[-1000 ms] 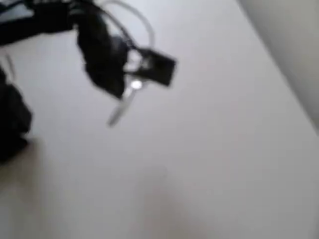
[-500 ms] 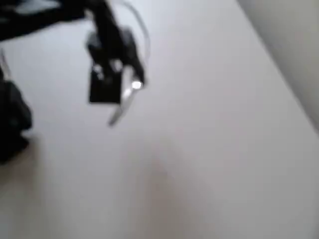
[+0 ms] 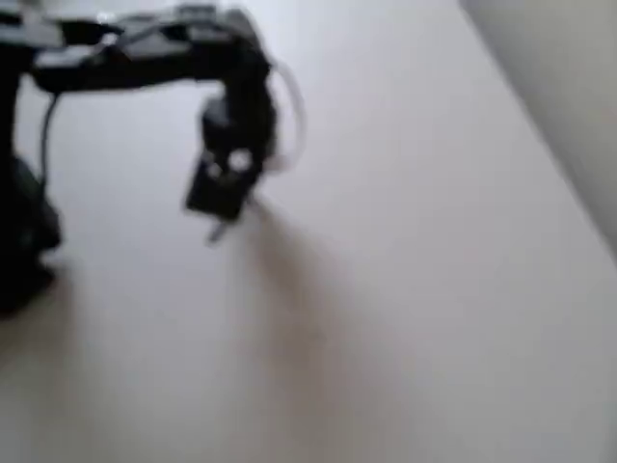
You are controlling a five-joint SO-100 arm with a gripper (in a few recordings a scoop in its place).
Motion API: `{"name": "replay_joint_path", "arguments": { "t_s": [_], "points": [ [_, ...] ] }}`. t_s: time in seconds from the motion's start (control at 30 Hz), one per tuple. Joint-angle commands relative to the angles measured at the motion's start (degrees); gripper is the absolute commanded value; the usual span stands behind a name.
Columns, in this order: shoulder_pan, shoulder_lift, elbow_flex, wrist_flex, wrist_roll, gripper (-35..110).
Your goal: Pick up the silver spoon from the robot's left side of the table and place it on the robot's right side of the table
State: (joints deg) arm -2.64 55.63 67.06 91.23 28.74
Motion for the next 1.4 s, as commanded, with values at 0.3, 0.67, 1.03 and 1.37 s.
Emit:
{"name": "replay_joint_path", "arguments": {
  "t_s": [0.3,0.67,1.03,1.37],
  "points": [
    [7.03,4.13,-13.97,14.24,-11.95,-2],
    [18.72,13.62,-15.91,14.15,-23.91,-2],
    [31.20,1.32,-17.84,8.70,-33.13,-2],
    [20.21,0.70,-18.02,14.59,-36.47,10]
  ]
}}
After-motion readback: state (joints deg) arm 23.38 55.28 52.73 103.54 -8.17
